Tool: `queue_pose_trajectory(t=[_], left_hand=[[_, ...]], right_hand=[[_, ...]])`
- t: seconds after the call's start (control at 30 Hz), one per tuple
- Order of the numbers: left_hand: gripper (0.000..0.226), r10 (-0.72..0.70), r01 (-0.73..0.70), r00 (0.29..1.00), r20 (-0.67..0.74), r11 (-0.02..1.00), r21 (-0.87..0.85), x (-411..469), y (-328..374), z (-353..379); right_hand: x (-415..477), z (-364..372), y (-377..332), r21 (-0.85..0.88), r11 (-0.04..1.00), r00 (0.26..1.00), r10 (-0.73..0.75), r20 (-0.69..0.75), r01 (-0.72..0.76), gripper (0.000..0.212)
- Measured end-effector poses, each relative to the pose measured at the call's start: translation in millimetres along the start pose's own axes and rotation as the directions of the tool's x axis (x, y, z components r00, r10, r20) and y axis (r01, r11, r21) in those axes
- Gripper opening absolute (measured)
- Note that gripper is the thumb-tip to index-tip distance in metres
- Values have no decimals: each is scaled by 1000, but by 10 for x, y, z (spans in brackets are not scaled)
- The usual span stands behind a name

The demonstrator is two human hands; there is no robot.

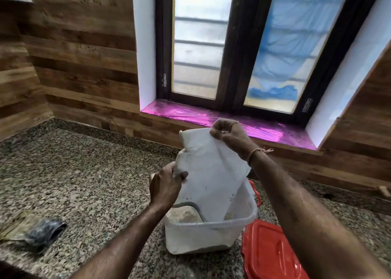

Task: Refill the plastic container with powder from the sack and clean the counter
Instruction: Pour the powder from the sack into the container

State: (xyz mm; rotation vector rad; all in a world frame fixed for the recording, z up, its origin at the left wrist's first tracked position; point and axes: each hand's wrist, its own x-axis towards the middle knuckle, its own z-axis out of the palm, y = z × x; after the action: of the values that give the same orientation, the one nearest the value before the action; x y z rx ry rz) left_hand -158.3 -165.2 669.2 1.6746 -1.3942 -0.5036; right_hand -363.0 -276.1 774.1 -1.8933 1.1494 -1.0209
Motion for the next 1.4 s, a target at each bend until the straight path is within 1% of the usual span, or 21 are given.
queue_pose_trajectory(t=[0.03,0.1,0.2,0.27,0.3,0.37,0.47,0.5,0.6,0.7,0.8,0.87,0.93,1.0,1.07,1.1,1.17,1.23,1.27,1.33,1.4], left_hand=[[13,-15,14,1000,-25,1000,-4,-3,18,-8],[10,-14,15,999,-45,1000,13,-27,29,-21],[9,-18,19,999,-50,999,27,-46,0,-3],[15,-6,7,999,-54,1000,17,-56,-33,13],[20,2,-2,999,-54,1000,2,-68,-51,13],[26,9,-10,998,-60,1000,-12,-93,-71,-6],[30,11,-11,996,-88,1000,-6,-120,-96,-7],[31,-1,0,996,-91,1000,-11,-129,-102,-7],[33,-48,45,996,-76,998,-38,-130,-105,-7],[42,-65,64,997,-40,998,-28,-118,-79,-20],[42,-2,0,1000,-12,994,-109,-46,-90,-52],[44,63,-65,998,-17,977,-201,22,-6,-93],[40,117,-125,992,-46,958,-259,94,156,-125],[28,122,-144,988,-91,946,-290,161,282,-147],[14,78,-114,989,-124,944,-311,212,313,-157],[13,62,-101,989,-132,943,-317,228,301,-163],[19,48,-92,990,-132,931,-354,237,283,-189],[31,54,-94,993,-109,909,-405,221,324,-209],[37,68,-108,992,-110,906,-409,225,353,-214],[44,103,-150,983,-151,925,-349,244,401,-213],[50,114,-162,977,-179,947,-276,255,458,-216]], right_hand=[[6,19,-37,-37,999,1000,-11,21,12,3],[31,94,-145,-100,994,996,-34,86,42,9],[99,267,-366,-242,965,982,-60,179,103,7],[157,361,-425,-335,931,977,-82,196,145,8],[172,388,-432,-352,924,979,-85,184,146,10],[172,412,-409,-287,951,989,-79,127,113,10],[119,435,-371,-104,993,998,-63,4,63,10],[105,442,-366,-51,997,998,-64,-14,63,11],[65,464,-335,-11,996,995,-84,-47,84,11],[43,455,-276,23,995,993,-91,-71,93,10],[47,383,-284,-31,993,993,-112,-30,111,5],[52,339,-323,-107,983,989,-146,14,146,10],[38,346,-355,-182,967,984,-177,31,180,12],[40,387,-363,-231,952,979,-206,8,202,10],[43,406,-331,-233,955,981,-191,-24,181,3],[39,402,-316,-242,956,983,-178,-37,164,4],[43,385,-272,-304,942,982,-171,-77,140,13],[17,380,-258,-386,913,976,-188,-110,132,22],[0,396,-269,-415,899,972,-203,-114,139,23],[-40,460,-293,-434,884,968,-233,-91,172,20],[-82,530,-325,-439,873,965,-258,-44,213,20]])
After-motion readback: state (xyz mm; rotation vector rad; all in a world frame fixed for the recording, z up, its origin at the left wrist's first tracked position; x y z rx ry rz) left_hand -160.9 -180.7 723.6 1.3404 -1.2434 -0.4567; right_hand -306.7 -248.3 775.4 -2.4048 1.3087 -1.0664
